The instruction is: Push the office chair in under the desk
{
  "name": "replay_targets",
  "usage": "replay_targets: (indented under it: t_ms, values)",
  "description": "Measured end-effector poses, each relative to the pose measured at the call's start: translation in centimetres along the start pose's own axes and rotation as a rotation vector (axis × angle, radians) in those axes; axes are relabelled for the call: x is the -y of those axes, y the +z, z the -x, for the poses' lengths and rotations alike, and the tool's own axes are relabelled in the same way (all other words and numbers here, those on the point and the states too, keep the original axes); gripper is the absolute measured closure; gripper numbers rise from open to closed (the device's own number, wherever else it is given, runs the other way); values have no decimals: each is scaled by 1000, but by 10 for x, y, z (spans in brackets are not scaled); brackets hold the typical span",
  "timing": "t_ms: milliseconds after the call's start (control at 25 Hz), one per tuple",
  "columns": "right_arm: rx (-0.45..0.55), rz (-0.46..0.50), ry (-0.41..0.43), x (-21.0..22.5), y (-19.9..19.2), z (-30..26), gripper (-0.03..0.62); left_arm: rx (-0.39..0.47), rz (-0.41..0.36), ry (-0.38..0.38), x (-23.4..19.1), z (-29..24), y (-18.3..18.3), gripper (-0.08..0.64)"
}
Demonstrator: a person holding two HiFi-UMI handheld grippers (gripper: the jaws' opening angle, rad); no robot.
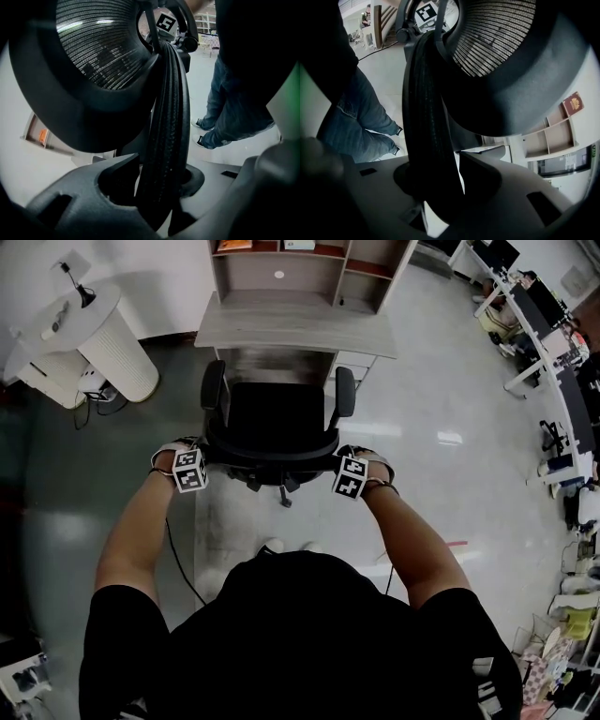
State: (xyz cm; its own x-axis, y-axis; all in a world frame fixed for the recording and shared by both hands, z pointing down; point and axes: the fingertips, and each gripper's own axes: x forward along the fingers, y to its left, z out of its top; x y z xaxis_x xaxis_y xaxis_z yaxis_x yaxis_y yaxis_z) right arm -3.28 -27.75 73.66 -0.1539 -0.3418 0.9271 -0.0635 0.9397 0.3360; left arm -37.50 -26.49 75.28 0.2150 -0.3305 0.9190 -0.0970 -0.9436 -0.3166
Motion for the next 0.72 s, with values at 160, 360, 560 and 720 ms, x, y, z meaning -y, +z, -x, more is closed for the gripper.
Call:
replay_targets:
  t_ms: [160, 360, 560, 720]
  values:
    - [9, 9, -24, 4, -1, -1, 431, -2, 15, -1, 1, 0, 1, 398]
    - [-3, 44, -50, 6, -4, -5, 449, 3, 40, 11, 0, -1, 3, 390]
    - [-8, 58, -58, 13, -3, -4, 456, 14, 44, 20, -6, 1, 4, 390]
    - [-14, 54, -55, 9, -2, -5, 459, 24, 36, 26, -6, 0, 3, 388]
